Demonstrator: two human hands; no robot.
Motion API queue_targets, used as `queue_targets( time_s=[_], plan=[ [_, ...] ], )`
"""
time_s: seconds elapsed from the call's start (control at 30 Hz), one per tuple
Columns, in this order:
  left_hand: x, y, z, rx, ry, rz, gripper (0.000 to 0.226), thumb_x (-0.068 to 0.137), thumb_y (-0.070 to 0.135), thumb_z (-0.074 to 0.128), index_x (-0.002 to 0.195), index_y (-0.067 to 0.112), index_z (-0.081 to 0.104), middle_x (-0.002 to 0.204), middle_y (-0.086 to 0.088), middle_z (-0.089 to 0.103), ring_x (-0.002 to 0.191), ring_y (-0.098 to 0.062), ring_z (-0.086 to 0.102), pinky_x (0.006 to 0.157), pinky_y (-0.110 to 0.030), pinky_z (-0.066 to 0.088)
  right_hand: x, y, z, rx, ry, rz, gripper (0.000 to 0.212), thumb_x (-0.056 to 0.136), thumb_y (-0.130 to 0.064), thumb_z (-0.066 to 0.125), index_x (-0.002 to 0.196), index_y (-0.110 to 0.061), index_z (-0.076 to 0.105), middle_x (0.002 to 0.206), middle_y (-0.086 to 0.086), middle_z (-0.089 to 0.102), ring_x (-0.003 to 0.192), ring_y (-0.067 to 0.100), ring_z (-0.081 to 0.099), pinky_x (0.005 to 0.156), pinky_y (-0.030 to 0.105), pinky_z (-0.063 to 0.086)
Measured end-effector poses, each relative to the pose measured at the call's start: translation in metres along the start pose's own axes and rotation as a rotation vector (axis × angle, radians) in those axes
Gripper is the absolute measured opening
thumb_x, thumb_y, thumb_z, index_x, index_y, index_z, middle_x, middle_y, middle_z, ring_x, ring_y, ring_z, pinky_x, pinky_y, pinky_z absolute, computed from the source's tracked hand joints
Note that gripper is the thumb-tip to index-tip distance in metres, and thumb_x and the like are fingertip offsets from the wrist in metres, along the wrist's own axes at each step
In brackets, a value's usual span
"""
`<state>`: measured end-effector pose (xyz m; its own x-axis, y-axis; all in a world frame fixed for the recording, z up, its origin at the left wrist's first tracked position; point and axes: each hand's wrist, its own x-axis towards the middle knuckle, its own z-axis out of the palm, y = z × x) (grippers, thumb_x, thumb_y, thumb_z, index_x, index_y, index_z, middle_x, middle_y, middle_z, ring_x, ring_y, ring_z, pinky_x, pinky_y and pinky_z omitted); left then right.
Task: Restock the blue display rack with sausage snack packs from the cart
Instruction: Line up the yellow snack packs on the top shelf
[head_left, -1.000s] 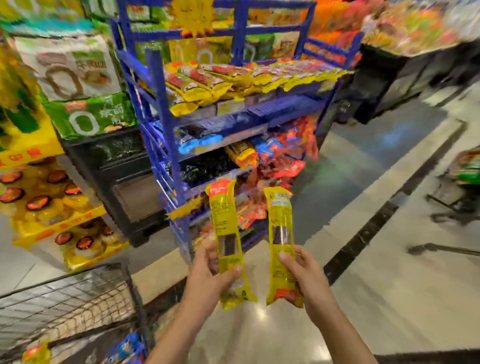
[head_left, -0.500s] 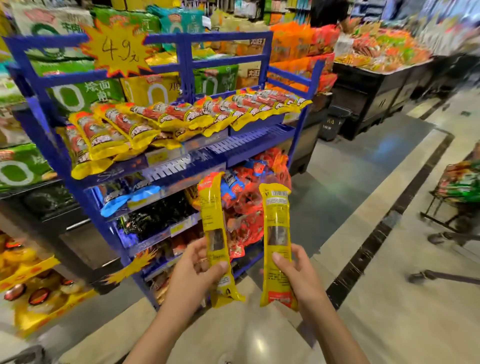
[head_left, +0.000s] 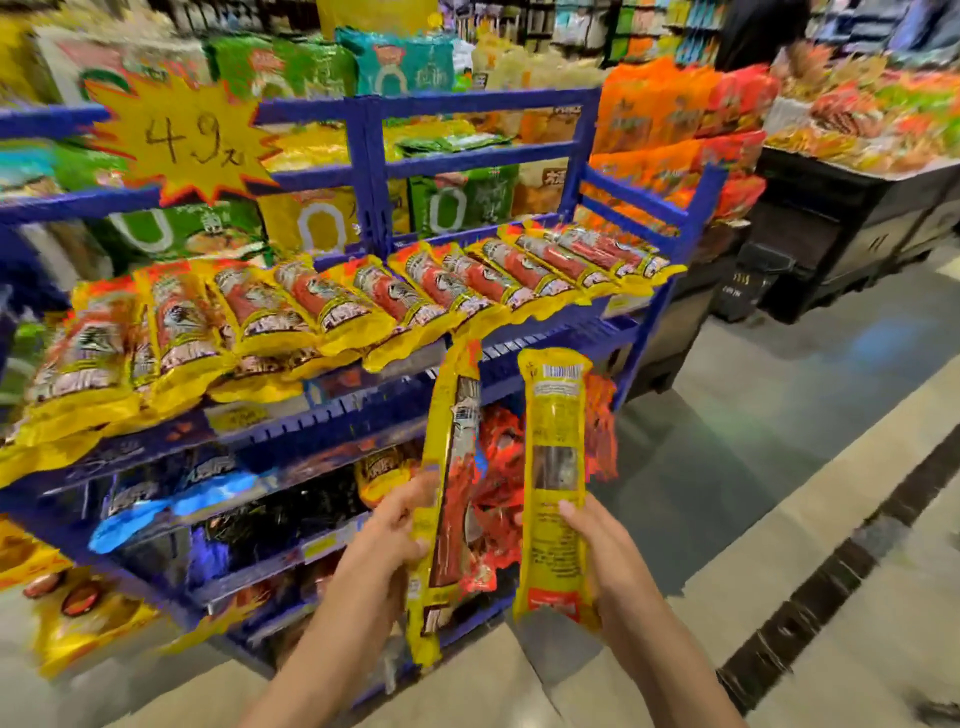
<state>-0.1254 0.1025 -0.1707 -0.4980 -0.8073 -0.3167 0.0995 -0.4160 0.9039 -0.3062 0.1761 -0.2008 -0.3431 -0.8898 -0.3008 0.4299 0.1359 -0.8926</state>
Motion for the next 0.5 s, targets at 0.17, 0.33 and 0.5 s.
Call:
queue_targets(
  time_s=[0.17,0.33,0.5],
  plan=[
    [0.042,0.027,0.029,-0.062,-0.023,-0.006,0.036,0.049,0.036,0.091,0.072,0.016,0.072,0.043,0.002,0.061,0.033,-0.001,0.055,0.038,-0.014,0.045,0.051,-0.047,-0.011,-0.032,-0.150,0.010,0.040,0.068,-0.028,0.074,0.106,-0.016,0.066,0.094,0.014,0.071,0.082,0.027,0.069,0.078,0.043,0.052],
    [0.052,0.034,0.071,0.107,0.240,0.080,0.063,0.064,0.034,0.080,0.117,0.010,0.055,0.092,0.002,0.069,0.067,-0.004,0.066,0.055,-0.011,0.049,0.087,-0.097,-0.034,-0.170,-0.313,0.012,0.034,0.082,-0.032,0.066,0.110,-0.013,0.063,0.102,0.023,0.069,0.096,0.035,0.068,0.081,0.051,0.052],
    [0.046,0.043,0.111,0.072,0.345,0.222,0.078,0.041,0.041,0.073,0.114,0.017,0.056,0.090,-0.002,0.075,0.077,-0.020,0.070,0.059,-0.019,0.053,0.119,-0.131,-0.047,-0.286,-0.418,-0.015,0.026,0.072,-0.039,0.065,0.094,-0.026,0.072,0.088,0.007,0.072,0.085,0.025,0.069,0.075,0.039,0.054]
  ],
)
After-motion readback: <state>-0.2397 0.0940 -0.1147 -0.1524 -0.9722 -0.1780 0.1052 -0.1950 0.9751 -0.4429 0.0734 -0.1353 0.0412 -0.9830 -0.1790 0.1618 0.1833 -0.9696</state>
